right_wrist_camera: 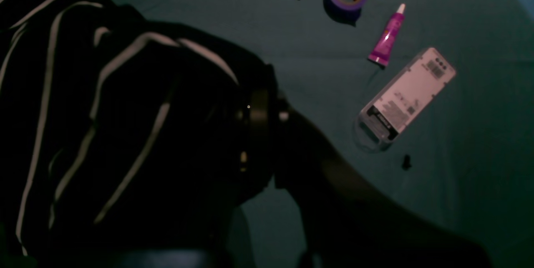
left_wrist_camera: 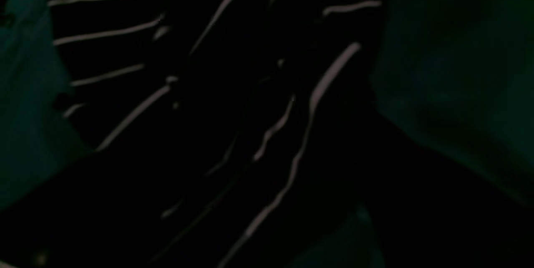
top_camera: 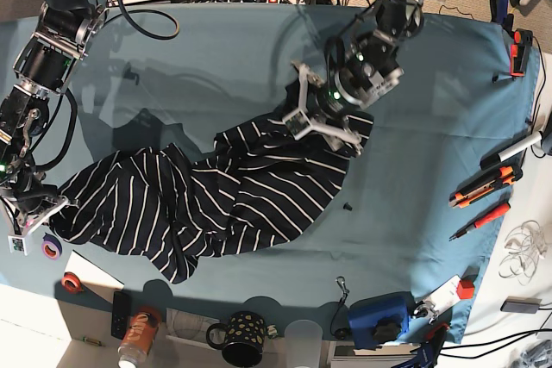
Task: Layout the t-shirt on the table in an organized manner, then fold the t-shirt properly
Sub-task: 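Drag the held shirt across the table with the right gripper, then grasp the shirt end with the left gripper and stretch it out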
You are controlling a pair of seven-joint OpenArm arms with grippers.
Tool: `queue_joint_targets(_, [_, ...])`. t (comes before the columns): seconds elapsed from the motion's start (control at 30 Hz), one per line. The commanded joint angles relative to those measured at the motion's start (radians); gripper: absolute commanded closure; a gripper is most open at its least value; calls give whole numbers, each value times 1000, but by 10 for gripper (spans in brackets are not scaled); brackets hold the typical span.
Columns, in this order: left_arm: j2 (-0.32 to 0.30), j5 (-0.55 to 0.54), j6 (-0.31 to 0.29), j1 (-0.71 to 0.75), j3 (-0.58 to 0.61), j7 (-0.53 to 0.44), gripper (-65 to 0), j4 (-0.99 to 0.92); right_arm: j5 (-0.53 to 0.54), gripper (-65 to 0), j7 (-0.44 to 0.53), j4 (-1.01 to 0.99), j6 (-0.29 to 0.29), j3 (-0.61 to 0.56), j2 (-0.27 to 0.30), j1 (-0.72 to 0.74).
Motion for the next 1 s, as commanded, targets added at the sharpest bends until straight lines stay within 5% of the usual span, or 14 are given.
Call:
queue_joint_targets(0.0, [-3, 4, 4, -16, -2, 47, -321, 6, 6, 0, 23, 16, -1, 5, 22, 28])
queue_joint_targets(0.13, [-3, -55, 74, -37, -2, 114, -6, 6, 6, 0, 27, 16, -1, 5, 23, 28])
queue_joint_targets(0.3, [-3, -26, 257, -93, -3, 299, 0, 54, 6, 0, 34, 16, 13, 5, 22, 28])
queue_joint_targets(0.37, [-4, 14, 286, -132, -8, 386, 0, 87, 6, 0, 34, 16, 30, 5, 22, 28])
queue_joint_targets(0.5, [-13, 5, 282, -211, -74, 441, 0, 129, 6, 0, 34, 16, 30, 5, 22, 28])
queue_joint_targets(0.87, [-148, -277, 118, -270, -402, 446, 0, 114, 14, 0, 36, 16, 29, 5, 20, 29])
queue_joint_targets(0.97, [-182, -317, 115, -251, -451, 467, 0, 115, 56, 0, 55, 16, 29, 5, 20, 31])
